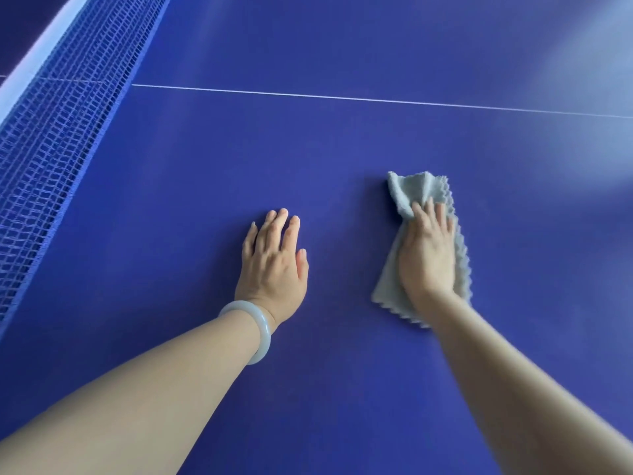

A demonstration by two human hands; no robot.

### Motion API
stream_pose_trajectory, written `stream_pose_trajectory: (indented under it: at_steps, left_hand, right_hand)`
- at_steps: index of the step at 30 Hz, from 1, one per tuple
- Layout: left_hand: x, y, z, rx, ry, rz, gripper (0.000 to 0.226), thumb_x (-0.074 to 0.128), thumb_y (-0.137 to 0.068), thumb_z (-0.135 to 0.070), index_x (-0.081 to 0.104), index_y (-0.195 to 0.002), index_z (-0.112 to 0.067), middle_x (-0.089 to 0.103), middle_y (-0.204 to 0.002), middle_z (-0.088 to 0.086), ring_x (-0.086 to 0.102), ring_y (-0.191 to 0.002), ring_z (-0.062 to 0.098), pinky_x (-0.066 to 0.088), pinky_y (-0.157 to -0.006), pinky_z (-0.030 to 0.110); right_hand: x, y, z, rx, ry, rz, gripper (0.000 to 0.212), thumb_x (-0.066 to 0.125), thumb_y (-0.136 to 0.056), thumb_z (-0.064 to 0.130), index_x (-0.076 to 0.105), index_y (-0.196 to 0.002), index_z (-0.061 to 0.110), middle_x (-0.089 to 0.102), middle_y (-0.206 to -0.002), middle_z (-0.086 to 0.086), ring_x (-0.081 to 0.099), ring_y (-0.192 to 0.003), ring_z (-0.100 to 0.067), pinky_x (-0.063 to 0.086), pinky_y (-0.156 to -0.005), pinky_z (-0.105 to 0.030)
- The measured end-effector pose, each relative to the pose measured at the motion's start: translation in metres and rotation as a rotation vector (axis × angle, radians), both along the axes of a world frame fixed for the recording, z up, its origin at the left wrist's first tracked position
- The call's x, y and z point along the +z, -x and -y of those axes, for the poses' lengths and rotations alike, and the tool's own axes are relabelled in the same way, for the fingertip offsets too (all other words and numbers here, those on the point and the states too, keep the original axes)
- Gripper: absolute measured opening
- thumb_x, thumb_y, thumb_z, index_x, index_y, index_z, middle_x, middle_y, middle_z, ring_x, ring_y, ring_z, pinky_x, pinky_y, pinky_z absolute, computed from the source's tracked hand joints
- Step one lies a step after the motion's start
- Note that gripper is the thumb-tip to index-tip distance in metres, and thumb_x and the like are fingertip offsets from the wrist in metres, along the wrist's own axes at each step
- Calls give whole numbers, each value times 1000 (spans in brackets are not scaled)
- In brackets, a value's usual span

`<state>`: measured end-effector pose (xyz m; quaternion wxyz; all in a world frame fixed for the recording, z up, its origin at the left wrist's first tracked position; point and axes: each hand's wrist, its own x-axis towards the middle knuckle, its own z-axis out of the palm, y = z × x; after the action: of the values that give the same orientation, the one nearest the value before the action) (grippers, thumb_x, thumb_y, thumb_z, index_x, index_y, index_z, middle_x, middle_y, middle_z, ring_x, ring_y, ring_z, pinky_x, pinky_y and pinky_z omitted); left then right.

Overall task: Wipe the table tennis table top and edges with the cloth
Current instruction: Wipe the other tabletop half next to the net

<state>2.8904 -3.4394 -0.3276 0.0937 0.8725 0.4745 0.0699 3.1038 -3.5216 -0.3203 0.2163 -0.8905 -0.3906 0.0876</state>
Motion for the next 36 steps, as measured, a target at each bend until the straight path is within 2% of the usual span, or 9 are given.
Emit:
stream_pose_trajectory:
  at_steps: [3,6,10,16,18,23,27,32,36]
  left_hand:
    - [-1,2,0,-4,16,3,54,41,-99,-25,34,-151,-11,26,-160,8,18,-151,25,10,-123,44]
    - [-3,1,-3,-4,32,-2,56,38,-99,-23,28,-153,-12,19,-163,7,10,-152,22,4,-123,42]
    - [-3,0,-3,-4,35,37,52,37,-102,-24,32,-152,-12,22,-162,7,13,-151,22,6,-123,43]
    - [-4,-1,0,-14,0,41,50,37,-102,-24,34,-150,-11,26,-160,8,17,-150,25,10,-123,46]
    - [-3,-1,0,-12,-7,35,49,37,-102,-23,34,-150,-11,26,-160,8,17,-150,26,10,-123,47]
    - [-3,-1,-1,-25,-13,48,48,37,-103,-21,35,-150,-10,26,-160,9,16,-151,26,11,-122,47]
    - [-3,-2,-2,-25,-29,47,48,36,-103,-17,35,-151,-8,25,-161,10,16,-151,26,11,-122,47]
    - [2,-7,4,-10,-55,-104,51,35,-101,-7,30,-152,-5,23,-161,14,18,-150,30,14,-122,46]
    - [18,-43,22,-10,-93,-98,47,45,-88,-2,49,-135,-2,43,-145,18,39,-133,36,33,-110,45]
  right_hand:
    - [-4,90,24,17,-123,-22,44,38,-99,-1,47,-142,2,40,-155,-16,25,-151,-27,7,-126,-39]
    - [-7,172,73,263,-101,-11,53,40,-97,10,41,-150,11,29,-162,-7,12,-155,-21,7,-125,-40]
    - [-8,144,138,535,-68,35,54,35,-100,20,37,-153,11,27,-163,-7,17,-154,-22,12,-124,-42]
    - [4,-12,211,-294,165,77,55,31,-106,17,17,-159,13,10,-168,-7,0,-155,-18,3,-125,-40]
    - [1,0,200,-380,162,62,54,20,-106,15,12,-159,9,6,-168,-10,-1,-155,-25,-2,-125,-39]
    - [-12,129,169,250,32,129,57,31,-102,19,25,-158,15,15,-166,-5,8,-155,-23,5,-125,-40]
    - [-8,84,144,642,13,120,49,36,-108,30,34,-156,22,23,-164,1,11,-154,-15,4,-126,-34]
    - [-9,-31,119,160,8,141,48,35,-107,24,36,-154,15,26,-164,-6,15,-154,-19,4,-126,-34]
    - [-18,-32,116,97,-42,160,47,32,-108,21,36,-154,15,25,-164,-4,13,-154,-18,2,-126,-32]
